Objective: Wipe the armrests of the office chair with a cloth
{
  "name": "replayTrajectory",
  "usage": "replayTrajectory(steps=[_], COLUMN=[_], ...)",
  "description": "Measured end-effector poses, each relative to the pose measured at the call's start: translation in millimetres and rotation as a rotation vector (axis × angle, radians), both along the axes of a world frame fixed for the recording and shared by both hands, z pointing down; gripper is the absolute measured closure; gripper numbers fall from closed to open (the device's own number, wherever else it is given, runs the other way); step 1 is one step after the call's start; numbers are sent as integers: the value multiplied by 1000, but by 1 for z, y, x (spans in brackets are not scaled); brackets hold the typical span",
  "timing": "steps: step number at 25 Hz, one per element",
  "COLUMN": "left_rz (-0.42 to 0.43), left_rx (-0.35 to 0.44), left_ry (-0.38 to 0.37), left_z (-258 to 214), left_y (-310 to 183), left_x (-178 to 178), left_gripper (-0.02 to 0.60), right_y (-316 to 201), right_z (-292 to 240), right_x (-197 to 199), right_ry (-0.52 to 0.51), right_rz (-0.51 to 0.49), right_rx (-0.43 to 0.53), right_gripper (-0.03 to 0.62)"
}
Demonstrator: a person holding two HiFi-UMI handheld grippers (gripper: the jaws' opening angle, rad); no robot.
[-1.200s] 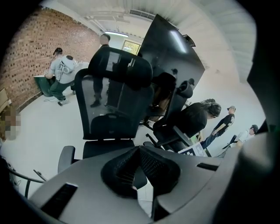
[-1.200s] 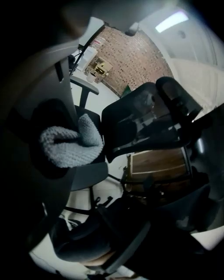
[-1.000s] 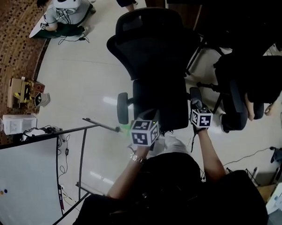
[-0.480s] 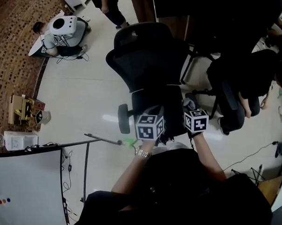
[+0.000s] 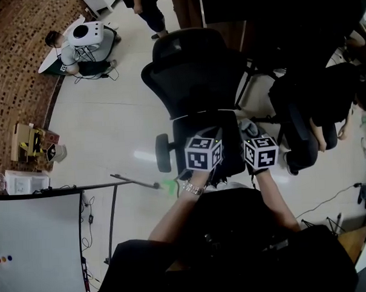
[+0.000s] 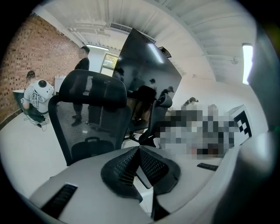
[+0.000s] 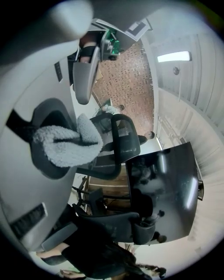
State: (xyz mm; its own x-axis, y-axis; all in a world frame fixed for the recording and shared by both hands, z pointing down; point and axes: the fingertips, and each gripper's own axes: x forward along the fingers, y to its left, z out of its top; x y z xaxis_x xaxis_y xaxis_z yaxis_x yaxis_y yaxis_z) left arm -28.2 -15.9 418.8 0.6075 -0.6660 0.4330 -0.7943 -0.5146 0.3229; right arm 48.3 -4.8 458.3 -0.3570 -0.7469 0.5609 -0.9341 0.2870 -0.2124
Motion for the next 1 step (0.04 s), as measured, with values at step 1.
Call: replayTrajectory(steps=[1], left_rz=[5], left_rx=[0], left_ry=[3], left_z=[0], left_y=[1], left_x=[0], left_gripper=[586], right_y=[2], right_z=[-3], right_x=[-1], right_ry=[-1], right_rz=[-4], right_rx=[5], right_gripper=[574])
